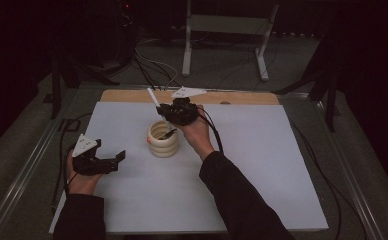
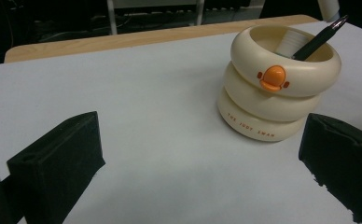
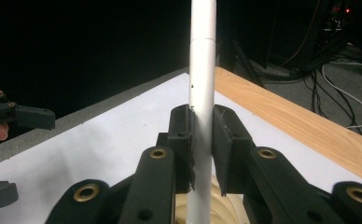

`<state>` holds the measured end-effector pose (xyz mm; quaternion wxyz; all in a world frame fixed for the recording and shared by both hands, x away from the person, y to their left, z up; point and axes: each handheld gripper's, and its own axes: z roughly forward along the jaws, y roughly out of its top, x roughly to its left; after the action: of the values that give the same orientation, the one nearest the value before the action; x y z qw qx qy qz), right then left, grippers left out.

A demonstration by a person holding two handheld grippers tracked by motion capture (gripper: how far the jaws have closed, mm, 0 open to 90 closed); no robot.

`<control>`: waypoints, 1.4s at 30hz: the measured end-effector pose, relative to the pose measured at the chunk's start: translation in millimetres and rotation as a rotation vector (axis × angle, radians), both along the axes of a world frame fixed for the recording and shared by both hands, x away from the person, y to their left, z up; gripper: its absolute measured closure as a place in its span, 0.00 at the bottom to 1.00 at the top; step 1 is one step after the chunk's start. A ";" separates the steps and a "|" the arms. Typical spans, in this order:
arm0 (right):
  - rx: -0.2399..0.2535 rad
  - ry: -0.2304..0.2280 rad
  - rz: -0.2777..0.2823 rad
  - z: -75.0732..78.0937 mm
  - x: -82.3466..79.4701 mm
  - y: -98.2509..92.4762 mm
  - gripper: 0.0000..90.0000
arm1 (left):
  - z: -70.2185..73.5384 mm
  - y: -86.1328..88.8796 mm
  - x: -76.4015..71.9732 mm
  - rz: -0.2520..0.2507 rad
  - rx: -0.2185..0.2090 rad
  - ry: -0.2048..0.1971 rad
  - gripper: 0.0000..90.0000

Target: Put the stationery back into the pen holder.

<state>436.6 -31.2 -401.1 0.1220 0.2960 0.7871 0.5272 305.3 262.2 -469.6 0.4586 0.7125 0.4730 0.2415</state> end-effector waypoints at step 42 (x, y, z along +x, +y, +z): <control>-0.029 -0.008 -0.029 -27.6 5.0 20.5 0.86 | 1.6 1.2 -0.9 0.000 -0.003 -0.005 0.00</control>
<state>441.6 -10.6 -428.7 0.1368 0.3035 0.7899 0.5150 304.4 263.3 -468.1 0.4607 0.7113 0.4723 0.2424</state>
